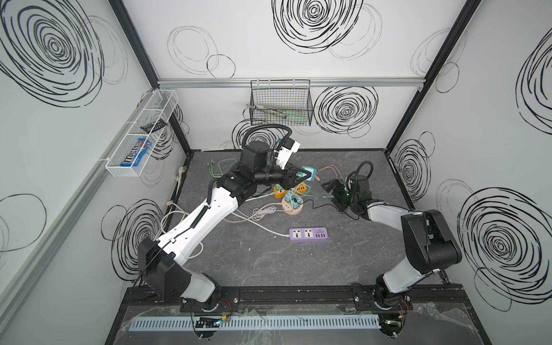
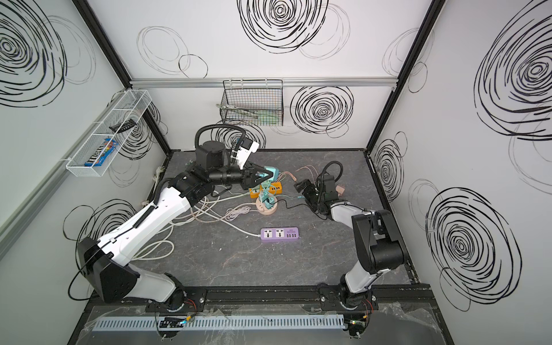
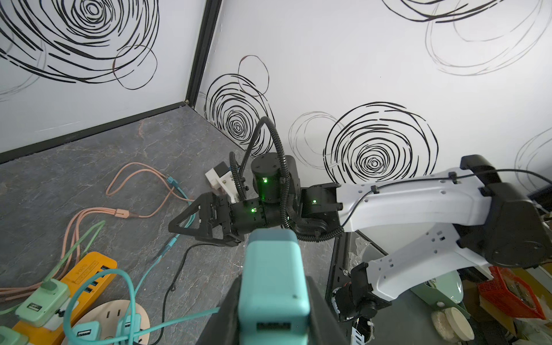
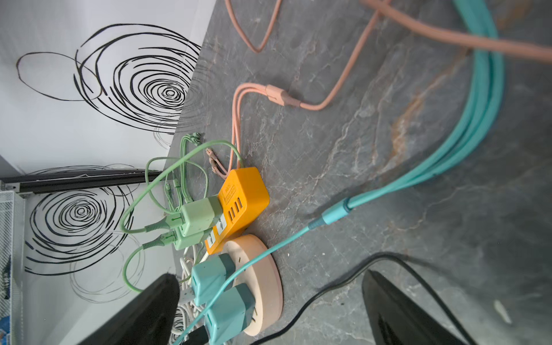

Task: Insert the plug

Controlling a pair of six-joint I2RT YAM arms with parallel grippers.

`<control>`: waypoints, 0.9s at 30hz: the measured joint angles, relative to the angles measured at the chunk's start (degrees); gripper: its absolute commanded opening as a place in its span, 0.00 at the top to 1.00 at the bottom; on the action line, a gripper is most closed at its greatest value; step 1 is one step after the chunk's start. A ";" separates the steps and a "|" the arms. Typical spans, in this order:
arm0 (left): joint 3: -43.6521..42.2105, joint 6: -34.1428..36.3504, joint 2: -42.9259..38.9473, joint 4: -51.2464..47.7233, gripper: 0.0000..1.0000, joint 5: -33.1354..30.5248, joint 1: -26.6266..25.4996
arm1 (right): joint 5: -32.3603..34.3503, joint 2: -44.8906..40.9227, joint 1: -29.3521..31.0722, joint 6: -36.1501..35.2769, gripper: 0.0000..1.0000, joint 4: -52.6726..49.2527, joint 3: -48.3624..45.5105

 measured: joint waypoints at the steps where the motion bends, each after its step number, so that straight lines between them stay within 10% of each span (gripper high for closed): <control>1: -0.24 -0.07 0.00 0.26 1.00 0.35 0.00 | -0.50 0.44 0.39 2.08 0.02 0.50 0.00; 27: -3.30 0.94 -1.55 3.04 1.00 3.43 0.00 | -2.05 13.29 5.77 21.27 0.26 11.41 4.50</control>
